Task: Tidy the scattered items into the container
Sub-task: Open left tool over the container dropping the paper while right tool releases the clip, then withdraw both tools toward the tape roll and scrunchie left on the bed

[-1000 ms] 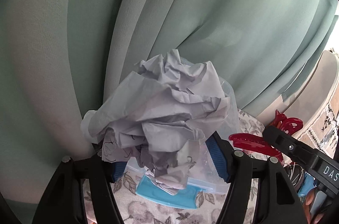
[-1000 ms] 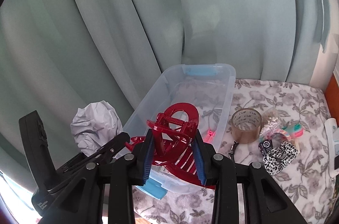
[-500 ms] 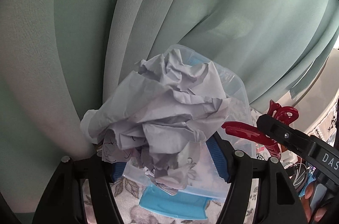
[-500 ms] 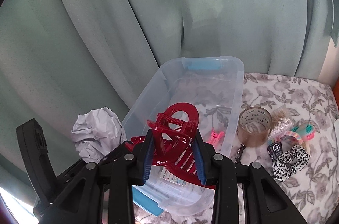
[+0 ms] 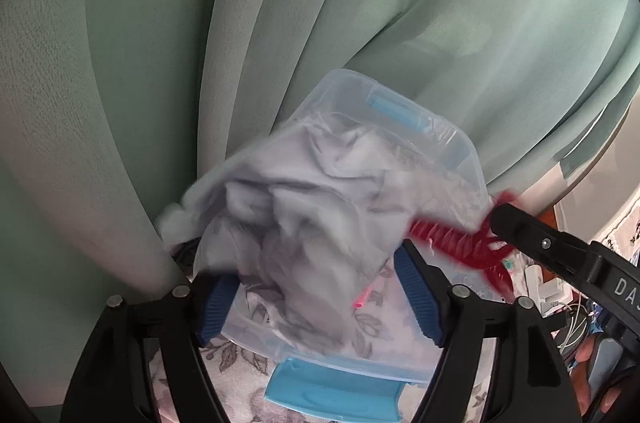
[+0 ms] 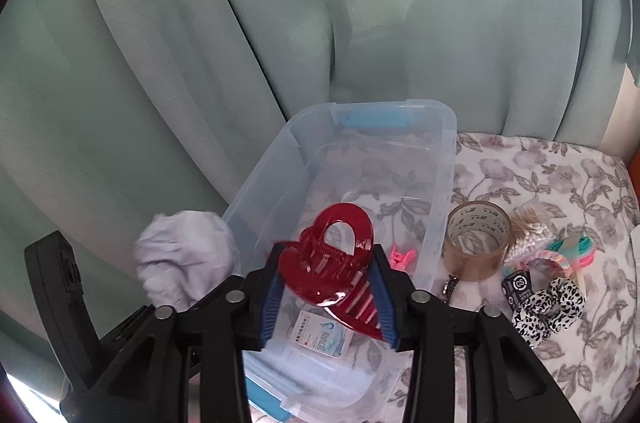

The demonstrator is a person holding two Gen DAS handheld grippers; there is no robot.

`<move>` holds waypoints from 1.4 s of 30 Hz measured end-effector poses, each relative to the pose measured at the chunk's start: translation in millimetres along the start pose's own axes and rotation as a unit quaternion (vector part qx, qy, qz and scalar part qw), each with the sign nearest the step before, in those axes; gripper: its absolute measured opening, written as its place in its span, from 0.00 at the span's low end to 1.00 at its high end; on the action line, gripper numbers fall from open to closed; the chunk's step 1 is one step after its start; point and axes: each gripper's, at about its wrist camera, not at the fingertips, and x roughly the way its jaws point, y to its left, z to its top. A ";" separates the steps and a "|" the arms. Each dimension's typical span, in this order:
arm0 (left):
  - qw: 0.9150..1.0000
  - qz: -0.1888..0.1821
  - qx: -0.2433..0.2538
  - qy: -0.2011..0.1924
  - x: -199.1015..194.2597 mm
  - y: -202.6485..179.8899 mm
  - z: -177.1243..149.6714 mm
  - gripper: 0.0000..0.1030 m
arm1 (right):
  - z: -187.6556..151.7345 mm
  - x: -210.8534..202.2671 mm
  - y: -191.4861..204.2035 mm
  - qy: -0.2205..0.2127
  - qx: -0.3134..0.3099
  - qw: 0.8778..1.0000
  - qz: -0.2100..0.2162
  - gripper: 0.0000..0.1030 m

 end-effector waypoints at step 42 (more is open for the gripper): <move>0.995 0.008 0.073 -0.071 -76.1 -28.5 -17.7 0.93 | -29.9 -75.9 -4.7 -0.050 -0.004 0.999 -0.012 0.99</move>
